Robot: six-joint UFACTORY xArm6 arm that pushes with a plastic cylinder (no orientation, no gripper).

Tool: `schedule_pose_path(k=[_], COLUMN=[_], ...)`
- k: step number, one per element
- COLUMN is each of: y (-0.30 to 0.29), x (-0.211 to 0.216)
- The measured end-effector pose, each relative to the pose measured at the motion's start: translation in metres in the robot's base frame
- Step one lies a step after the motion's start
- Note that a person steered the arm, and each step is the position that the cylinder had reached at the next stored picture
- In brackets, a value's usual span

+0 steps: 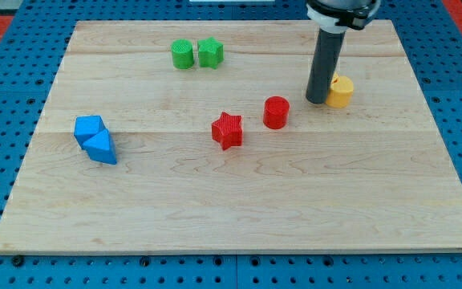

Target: Move both the yellow blocks diagonally to the top right side of the red star

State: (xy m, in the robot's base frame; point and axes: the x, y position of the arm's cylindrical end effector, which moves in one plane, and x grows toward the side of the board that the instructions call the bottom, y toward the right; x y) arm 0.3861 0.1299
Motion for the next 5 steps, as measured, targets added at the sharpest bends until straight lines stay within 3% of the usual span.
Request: schedule_pose_path(k=[1, 2, 3, 5], y=[0.014, 0.063, 0.047, 0.037], x=[0.028, 0.011, -0.035, -0.012])
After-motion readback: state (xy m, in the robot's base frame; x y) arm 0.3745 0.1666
